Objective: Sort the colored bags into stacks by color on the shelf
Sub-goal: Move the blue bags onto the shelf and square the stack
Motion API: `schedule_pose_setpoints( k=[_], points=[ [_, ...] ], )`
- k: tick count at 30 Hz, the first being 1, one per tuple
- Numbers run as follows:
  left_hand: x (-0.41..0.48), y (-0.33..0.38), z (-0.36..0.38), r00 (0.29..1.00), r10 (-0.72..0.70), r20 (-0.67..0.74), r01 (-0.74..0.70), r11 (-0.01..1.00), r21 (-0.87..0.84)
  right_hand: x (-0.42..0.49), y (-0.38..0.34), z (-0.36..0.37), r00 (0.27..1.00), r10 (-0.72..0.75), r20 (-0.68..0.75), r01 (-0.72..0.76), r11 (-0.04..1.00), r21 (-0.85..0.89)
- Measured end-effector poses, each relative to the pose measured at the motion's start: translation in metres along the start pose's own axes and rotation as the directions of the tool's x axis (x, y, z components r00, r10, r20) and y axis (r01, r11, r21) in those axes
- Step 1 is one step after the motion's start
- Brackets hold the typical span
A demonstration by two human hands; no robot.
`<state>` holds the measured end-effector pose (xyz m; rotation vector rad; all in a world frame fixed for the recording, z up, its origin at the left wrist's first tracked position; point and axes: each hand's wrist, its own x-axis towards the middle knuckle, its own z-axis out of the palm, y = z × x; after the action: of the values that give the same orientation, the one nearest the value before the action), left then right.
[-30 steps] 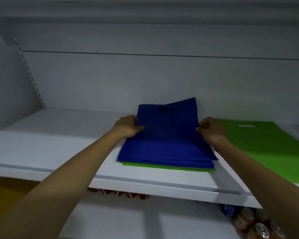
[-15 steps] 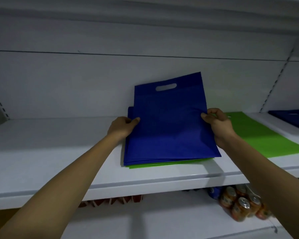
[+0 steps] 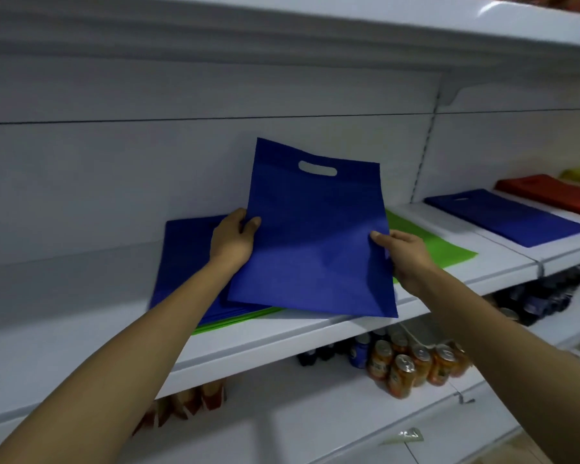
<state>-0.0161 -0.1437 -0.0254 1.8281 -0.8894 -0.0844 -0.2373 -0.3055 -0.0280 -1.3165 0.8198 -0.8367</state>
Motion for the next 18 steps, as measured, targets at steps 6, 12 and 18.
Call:
schedule_pose_setpoints(
  k=[6,12,18],
  points=[
    [-0.01,0.052,0.089,0.999,0.038,0.024,-0.037,0.998,-0.048,0.009,-0.01,-0.099,0.99,-0.051,-0.134,0.043,0.997,-0.061],
    [-0.022,0.112,0.181,0.995,0.092,0.044,-0.087,0.991,-0.097,0.02,-0.025,-0.205,0.978,-0.072,-0.198,0.052,0.993,-0.101],
    [-0.036,0.169,0.282,0.997,0.064,0.046,-0.053,0.979,-0.199,0.023,-0.033,-0.314,0.969,-0.048,-0.242,0.019,0.993,-0.118]
  ],
)
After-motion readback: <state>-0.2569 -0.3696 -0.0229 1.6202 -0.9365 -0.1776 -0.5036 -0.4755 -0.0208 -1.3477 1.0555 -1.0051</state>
